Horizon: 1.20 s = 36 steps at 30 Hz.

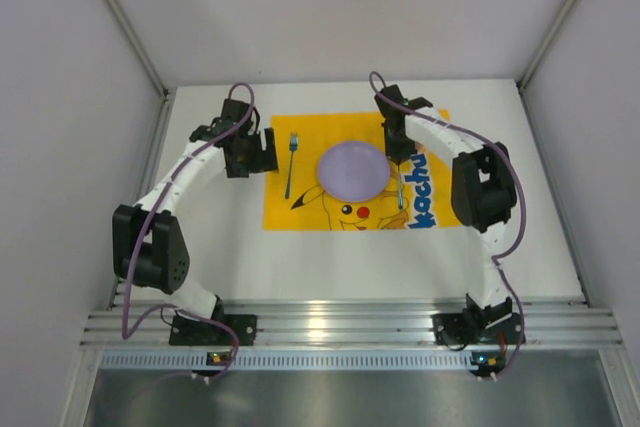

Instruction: Set the dinner table for one person

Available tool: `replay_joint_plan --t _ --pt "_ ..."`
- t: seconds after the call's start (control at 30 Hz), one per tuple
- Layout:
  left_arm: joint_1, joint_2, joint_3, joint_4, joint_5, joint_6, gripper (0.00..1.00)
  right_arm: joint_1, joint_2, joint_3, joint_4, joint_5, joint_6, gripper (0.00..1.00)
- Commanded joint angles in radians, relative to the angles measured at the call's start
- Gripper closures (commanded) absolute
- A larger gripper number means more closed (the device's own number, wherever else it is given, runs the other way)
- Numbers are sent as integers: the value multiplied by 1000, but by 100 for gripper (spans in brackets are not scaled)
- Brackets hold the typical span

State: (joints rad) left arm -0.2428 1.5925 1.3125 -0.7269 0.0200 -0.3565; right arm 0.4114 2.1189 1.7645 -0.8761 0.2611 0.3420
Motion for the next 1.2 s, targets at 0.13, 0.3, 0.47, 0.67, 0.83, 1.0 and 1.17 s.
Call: replay_joint_plan --t 0.13,0.3,0.47,0.67,0.83,1.0,1.17 --pt "-6 -37 1 -17 -12 -10 18 -17 62 110 -15 1 3 100" --pt "-7 -40 -1 -22 -11 -10 18 -36 82 144 -21 9 9 100" --pt "-9 -40 -7 -20 -11 -15 18 -48 108 188 -30 4 12 100" --pt "-10 -42 -6 -16 -11 -9 18 -52 119 213 -37 -14 9 100" --pt "-12 -39 -4 -12 -8 -9 18 -49 99 190 -37 -31 9 94" --pt "-12 -40 -10 -8 -8 -9 18 -37 72 147 -12 -30 9 52" --pt "-12 -46 -19 -3 -3 -6 18 -23 47 164 -14 -22 12 46"
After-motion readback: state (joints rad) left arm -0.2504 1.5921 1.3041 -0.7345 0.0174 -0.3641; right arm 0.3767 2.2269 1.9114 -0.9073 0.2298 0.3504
